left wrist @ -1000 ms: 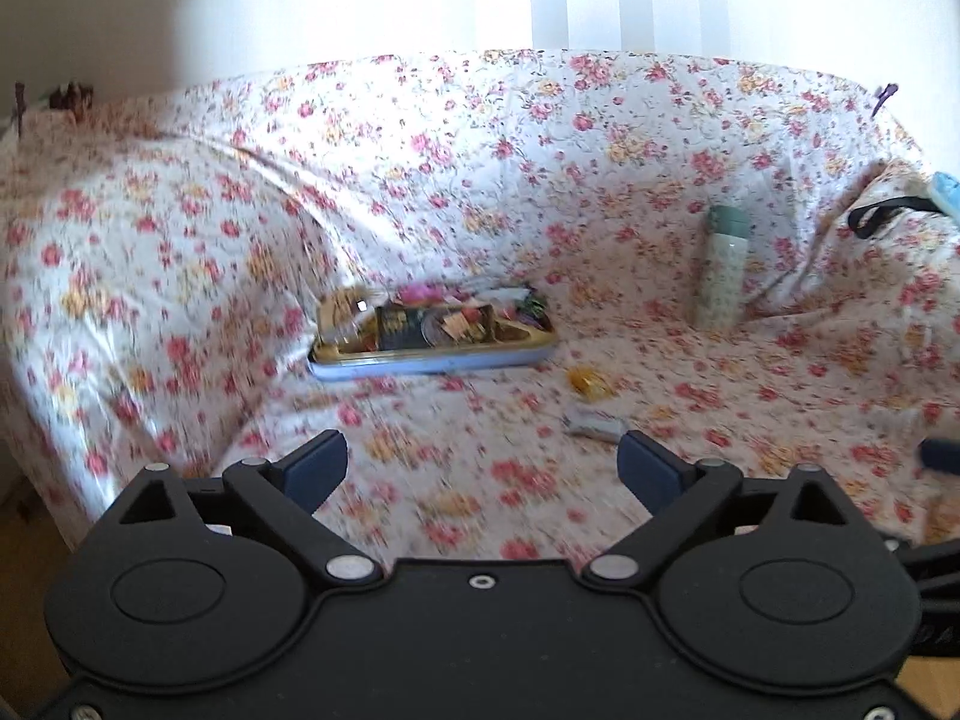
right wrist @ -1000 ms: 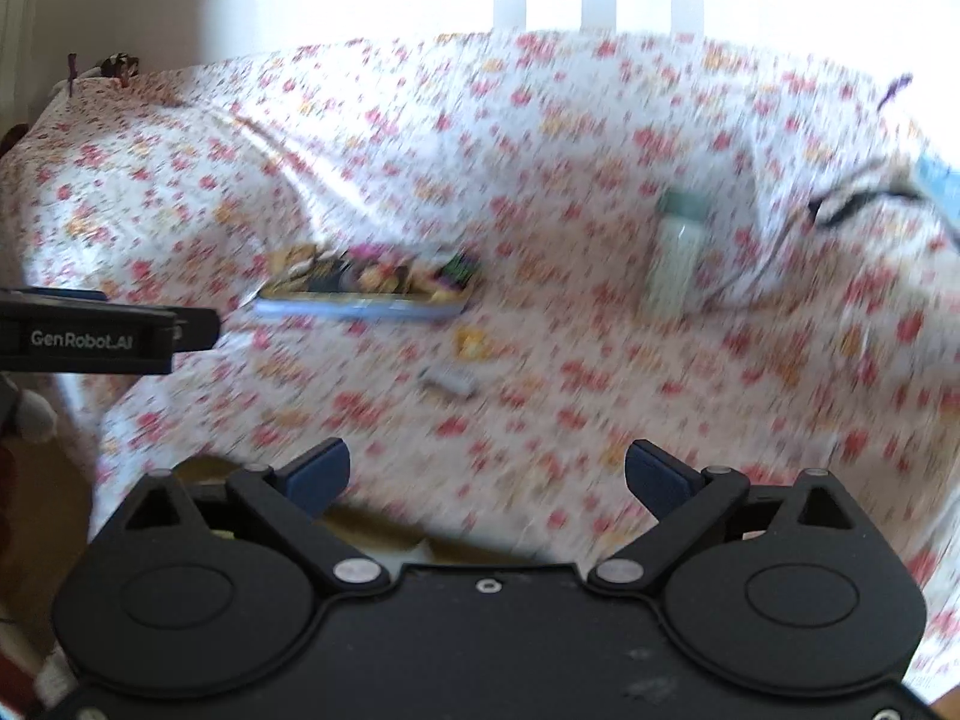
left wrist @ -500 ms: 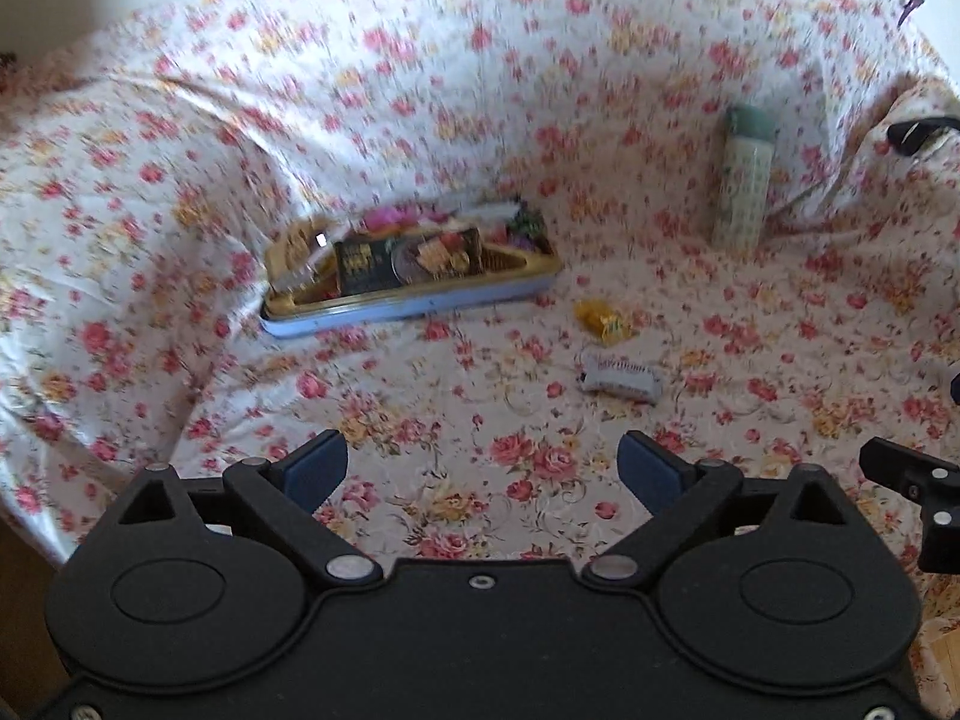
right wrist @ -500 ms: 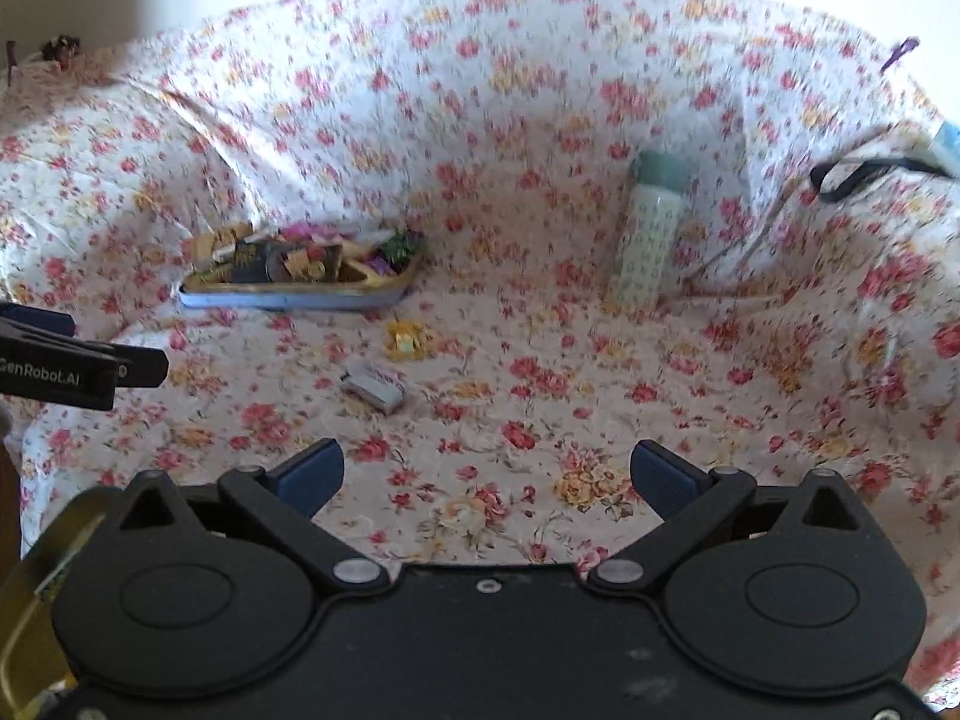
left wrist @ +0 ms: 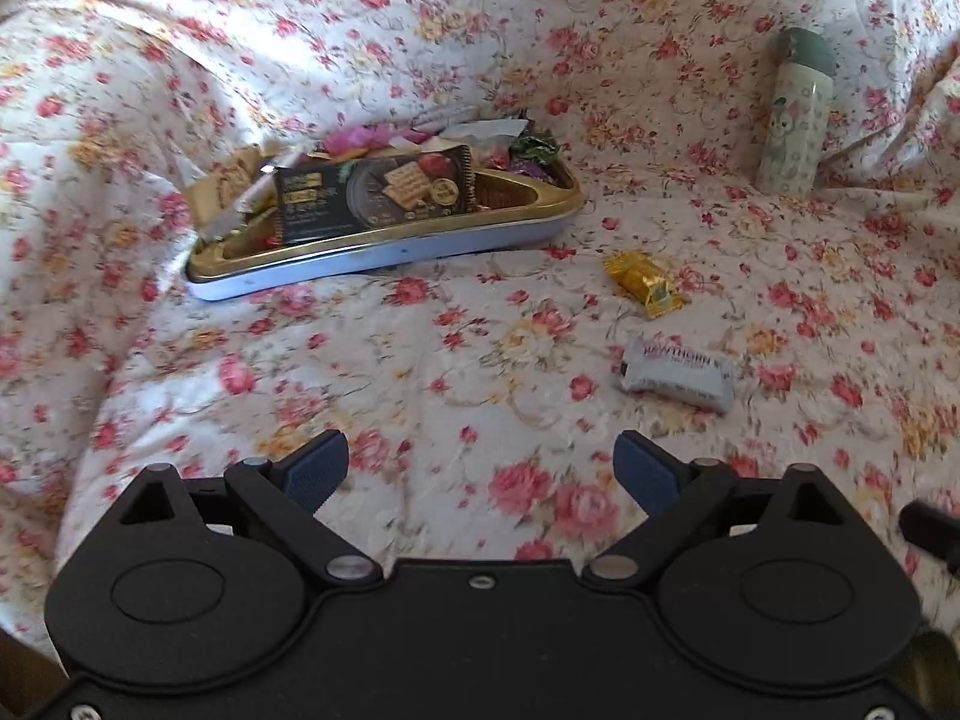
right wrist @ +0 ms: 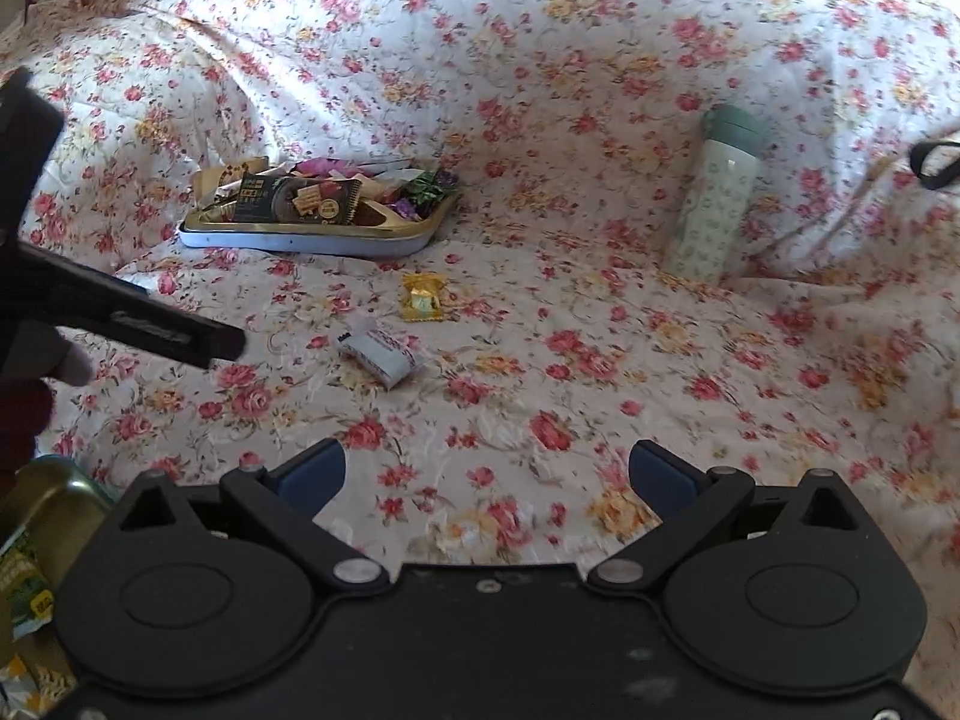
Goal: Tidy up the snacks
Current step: 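Grasp the white HAWTHORN strip packet with the right tool, then grasp the gold-wrapped candy with the left tool while the right tool holds the HAWTHORN packet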
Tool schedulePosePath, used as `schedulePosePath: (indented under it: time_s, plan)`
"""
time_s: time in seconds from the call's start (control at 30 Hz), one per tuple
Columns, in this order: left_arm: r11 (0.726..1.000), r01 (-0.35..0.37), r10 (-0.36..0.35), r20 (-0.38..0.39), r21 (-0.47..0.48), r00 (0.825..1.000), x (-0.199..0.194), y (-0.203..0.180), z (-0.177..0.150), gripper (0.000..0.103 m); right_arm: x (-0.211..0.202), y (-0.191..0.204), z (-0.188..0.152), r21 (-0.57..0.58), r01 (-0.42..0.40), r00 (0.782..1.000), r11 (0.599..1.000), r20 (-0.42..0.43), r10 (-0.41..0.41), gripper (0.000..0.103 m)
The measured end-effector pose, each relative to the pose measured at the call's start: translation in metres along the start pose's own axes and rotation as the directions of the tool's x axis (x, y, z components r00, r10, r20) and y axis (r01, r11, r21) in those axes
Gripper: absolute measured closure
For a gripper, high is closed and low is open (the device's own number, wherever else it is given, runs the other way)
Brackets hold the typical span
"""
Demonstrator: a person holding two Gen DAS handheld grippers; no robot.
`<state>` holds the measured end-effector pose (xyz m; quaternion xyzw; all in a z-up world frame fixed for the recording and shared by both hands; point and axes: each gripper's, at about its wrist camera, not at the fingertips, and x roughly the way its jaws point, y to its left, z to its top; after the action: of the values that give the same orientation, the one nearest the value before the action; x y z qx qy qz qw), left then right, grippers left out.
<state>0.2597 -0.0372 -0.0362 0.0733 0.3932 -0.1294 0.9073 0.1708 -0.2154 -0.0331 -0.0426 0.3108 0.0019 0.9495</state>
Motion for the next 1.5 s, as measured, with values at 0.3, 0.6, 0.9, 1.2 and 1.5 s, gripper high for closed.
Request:
schedulePosePath:
  time_s: [0.3, 0.6, 0.9, 1.2, 1.5]
  plan:
    - [0.997, 0.067, -0.067, 0.003, -0.038, 0.998, 0.043, 0.001, 0.03, 0.008, 0.04, 0.023, 0.022, -0.131, -0.041, 0.998, 0.991, 0.035, 0.046, 0.0]
    - [0.988, 0.094, -0.096, -0.015, -0.122, 0.995, 0.061, 0.024, 0.034, 0.009, 0.093, 0.049, 0.034, -0.285, -0.103, 0.994, 0.953, 0.005, 0.109, 0.023]
    - [0.987, 0.096, -0.098, -0.015, -0.131, 0.995, 0.062, 0.035, 0.038, 0.009, 0.131, 0.042, 0.044, -0.182, -0.169, 0.986, 0.969, -0.027, 0.167, 0.057]
    - [0.987, 0.12, -0.121, 0.0, -0.106, 0.993, 0.059, 0.016, 0.05, 0.009, 0.131, -0.006, 0.04, -0.028, -0.052, 0.999, 0.998, -0.015, 0.052, 0.076]
    - [0.991, 0.129, -0.128, 0.002, -0.027, 0.992, 0.068, -0.033, 0.063, 0.009, 0.124, -0.034, 0.025, 0.025, 0.036, 0.999, 0.999, 0.029, -0.037, 0.075]
